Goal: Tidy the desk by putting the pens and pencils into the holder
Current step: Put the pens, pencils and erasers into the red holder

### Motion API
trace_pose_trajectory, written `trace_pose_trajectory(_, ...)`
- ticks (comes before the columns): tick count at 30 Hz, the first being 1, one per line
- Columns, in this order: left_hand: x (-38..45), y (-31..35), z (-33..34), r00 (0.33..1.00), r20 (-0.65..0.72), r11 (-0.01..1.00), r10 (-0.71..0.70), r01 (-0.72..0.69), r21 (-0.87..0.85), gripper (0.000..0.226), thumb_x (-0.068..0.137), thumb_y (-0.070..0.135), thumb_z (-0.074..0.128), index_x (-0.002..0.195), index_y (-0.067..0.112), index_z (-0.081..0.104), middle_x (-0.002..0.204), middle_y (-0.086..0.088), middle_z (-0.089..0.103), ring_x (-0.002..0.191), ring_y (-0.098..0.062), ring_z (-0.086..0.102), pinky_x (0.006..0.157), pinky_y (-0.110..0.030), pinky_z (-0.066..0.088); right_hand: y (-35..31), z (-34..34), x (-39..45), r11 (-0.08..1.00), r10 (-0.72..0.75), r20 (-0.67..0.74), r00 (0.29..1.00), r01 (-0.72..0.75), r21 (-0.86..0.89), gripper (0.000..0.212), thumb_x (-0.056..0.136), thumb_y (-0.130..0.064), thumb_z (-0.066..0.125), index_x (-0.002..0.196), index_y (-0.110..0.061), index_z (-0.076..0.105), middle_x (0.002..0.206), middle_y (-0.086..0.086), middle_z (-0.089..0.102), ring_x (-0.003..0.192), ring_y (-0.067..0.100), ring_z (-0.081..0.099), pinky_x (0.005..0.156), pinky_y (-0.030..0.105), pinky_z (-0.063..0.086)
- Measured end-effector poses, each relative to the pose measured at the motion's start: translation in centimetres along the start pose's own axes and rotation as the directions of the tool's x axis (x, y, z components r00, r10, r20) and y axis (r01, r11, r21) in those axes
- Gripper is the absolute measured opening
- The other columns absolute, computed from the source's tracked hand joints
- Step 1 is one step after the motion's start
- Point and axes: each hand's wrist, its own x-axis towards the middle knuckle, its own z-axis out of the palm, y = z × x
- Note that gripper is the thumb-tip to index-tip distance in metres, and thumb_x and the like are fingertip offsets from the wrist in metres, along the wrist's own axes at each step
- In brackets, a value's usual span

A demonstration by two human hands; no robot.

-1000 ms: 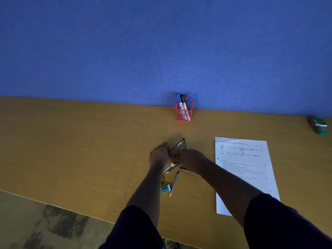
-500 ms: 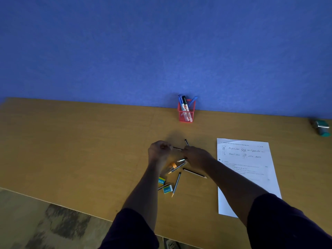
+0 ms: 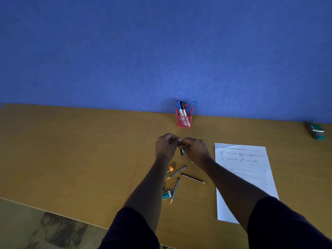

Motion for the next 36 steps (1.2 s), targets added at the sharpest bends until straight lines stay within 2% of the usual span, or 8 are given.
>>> trace_pose_trajectory(9, 2.9, 3.0, 0.6, 0.985, 0.032, 0.970, 0.171, -0.174, 0.170, 0.009, 0.089, 0.017, 0.074, 0.097, 0.015, 0.078, 0.086, 0.007, 0.073, 0.079, -0.004, 0.067, 0.070, -0.023, 0.055, -0.1, -1.3, 1.6, 0.999, 0.026, -0.051, 0.998, -0.028, -0.022, 0.014, 0.095, -0.015, 0.062, 0.099, -0.012, 0.074, 0.087, 0.006, 0.074, 0.076, 0.019, 0.068, 0.067, 0.035, 0.055)
trace_pose_trajectory(12, 4.8, 4.5, 0.6, 0.987, -0.044, 0.979, 0.153, -0.145, 0.145, 0.011, 0.089, 0.019, 0.074, 0.099, 0.017, 0.078, 0.087, 0.010, 0.073, 0.077, 0.004, 0.065, 0.068, -0.018, 0.052, 0.2, -1.3, 1.8, 0.984, 0.112, -0.059, 0.992, -0.119, -0.131, 0.020, 0.096, -0.013, 0.056, 0.105, -0.011, 0.074, 0.099, 0.007, 0.074, 0.085, 0.021, 0.069, 0.075, 0.036, 0.058)
trace_pose_trajectory(15, 7.2, 6.1, 0.5, 0.985, -0.145, 0.993, 0.097, -0.085, 0.085, 0.006, 0.088, 0.018, 0.075, 0.093, 0.016, 0.078, 0.082, 0.008, 0.072, 0.068, 0.003, 0.062, 0.064, -0.015, 0.048, 1.2, -0.9, 1.6, 0.909, 0.260, 0.021, 0.965, -0.237, -0.344, 0.021, 0.096, -0.025, 0.054, 0.100, -0.012, 0.070, 0.094, 0.007, 0.072, 0.080, 0.019, 0.067, 0.069, 0.033, 0.058)
trace_pose_trajectory(19, 10.0, 7.6, 0.5, 0.969, -0.233, 0.995, 0.087, -0.074, 0.063, 0.004, 0.088, 0.016, 0.074, 0.088, 0.015, 0.078, 0.080, 0.005, 0.072, 0.071, -0.006, 0.063, 0.066, -0.018, 0.048, 2.1, -0.1, 1.0, 0.831, 0.370, 0.128, 0.920, -0.266, -0.488, 0.035, 0.083, -0.042, 0.071, 0.103, -0.014, 0.066, 0.097, 0.007, 0.070, 0.081, 0.021, 0.062, 0.062, 0.027, 0.045)
trace_pose_trajectory(25, 12.5, 8.2, 1.2, 0.960, -0.260, 0.992, 0.108, -0.089, 0.086, 0.005, 0.088, 0.014, 0.074, 0.089, 0.014, 0.079, 0.087, 0.000, 0.076, 0.078, -0.010, 0.066, 0.069, -0.017, 0.048, 2.3, 0.9, 1.8, 0.789, 0.295, 0.185, 0.937, -0.130, -0.601, 0.022, 0.088, -0.019, 0.062, 0.109, -0.012, 0.067, 0.104, 0.010, 0.070, 0.094, 0.026, 0.068, 0.073, 0.034, 0.057)
trace_pose_trajectory(29, 13.3, 7.7, 1.9, 0.964, -0.252, 0.991, 0.086, -0.055, 0.126, 0.007, 0.089, 0.013, 0.071, 0.091, 0.014, 0.079, 0.085, 0.000, 0.074, 0.077, -0.012, 0.066, 0.060, -0.015, 0.043, 2.4, -0.2, 2.8, 0.806, 0.204, 0.178, 0.963, -0.062, -0.588, 0.025, 0.089, -0.027, 0.058, 0.109, -0.013, 0.066, 0.097, 0.007, 0.070, 0.085, 0.022, 0.068, 0.069, 0.032, 0.057)
trace_pose_trajectory(32, 13.8, 7.2, 2.1, 0.969, -0.236, 0.982, 0.075, -0.030, 0.188, 0.009, 0.091, 0.015, 0.070, 0.094, 0.014, 0.078, 0.091, -0.004, 0.076, 0.080, -0.016, 0.068, 0.064, -0.022, 0.044, 2.3, -2.4, 4.1, 0.881, 0.047, 0.080, 0.996, -0.004, -0.473, 0.021, 0.092, -0.028, 0.055, 0.103, -0.014, 0.067, 0.090, 0.005, 0.070, 0.075, 0.018, 0.066, 0.066, 0.035, 0.059)
trace_pose_trajectory(36, 14.5, 6.8, 2.1, 0.975, -0.219, 0.972, 0.044, 0.009, 0.236, 0.011, 0.092, 0.016, 0.069, 0.097, 0.013, 0.078, 0.097, -0.005, 0.076, 0.087, -0.020, 0.069, 0.067, -0.022, 0.043, 1.5, -5.3, 6.7, 0.975, -0.143, -0.188, 0.972, 0.105, -0.197, 0.009, 0.082, -0.008, 0.066, 0.084, -0.008, 0.075, 0.081, 0.008, 0.071, 0.070, 0.021, 0.065, 0.064, 0.035, 0.054)
